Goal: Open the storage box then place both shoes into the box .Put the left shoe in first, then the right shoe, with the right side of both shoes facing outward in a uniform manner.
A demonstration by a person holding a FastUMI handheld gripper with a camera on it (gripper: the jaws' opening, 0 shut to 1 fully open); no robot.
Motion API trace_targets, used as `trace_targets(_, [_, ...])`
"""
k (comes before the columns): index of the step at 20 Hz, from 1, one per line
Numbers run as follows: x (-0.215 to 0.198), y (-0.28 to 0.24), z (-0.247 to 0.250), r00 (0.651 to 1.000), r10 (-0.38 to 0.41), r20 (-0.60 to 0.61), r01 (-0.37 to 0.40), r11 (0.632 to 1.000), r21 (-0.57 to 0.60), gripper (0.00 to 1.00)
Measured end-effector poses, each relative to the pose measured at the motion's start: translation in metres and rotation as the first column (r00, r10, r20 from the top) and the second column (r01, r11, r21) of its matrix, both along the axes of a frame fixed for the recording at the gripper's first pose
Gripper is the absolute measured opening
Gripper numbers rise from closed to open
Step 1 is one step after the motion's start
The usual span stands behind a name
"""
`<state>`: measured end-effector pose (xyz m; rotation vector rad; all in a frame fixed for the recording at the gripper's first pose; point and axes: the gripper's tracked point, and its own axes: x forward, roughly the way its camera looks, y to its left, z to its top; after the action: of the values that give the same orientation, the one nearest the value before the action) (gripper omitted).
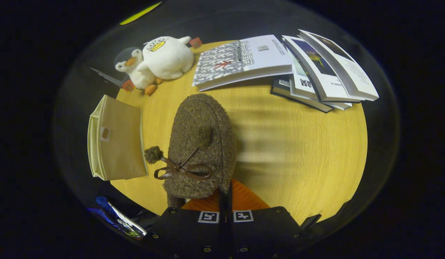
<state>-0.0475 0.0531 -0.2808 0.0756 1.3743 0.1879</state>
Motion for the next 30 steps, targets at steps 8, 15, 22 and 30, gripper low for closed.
trace_targets(8, [0.017, 0.095, 0.071, 0.981, 0.167, 0.102, -0.172, 0.984, 0.036, 0.0])
trace_targets(15, [0.041, 0.201, 0.109, 0.934, 0.313, 0.171, -0.329, 0.941, 0.076, 0.0])
trace_targets(22, [0.05, 0.303, 0.099, 0.875, 0.455, 0.165, -0.472, 0.878, 0.081, 0.0])
trace_targets(30, [0.052, 0.36, 0.037, 0.822, 0.566, 0.063, -0.567, 0.824, -0.003, 0.0])
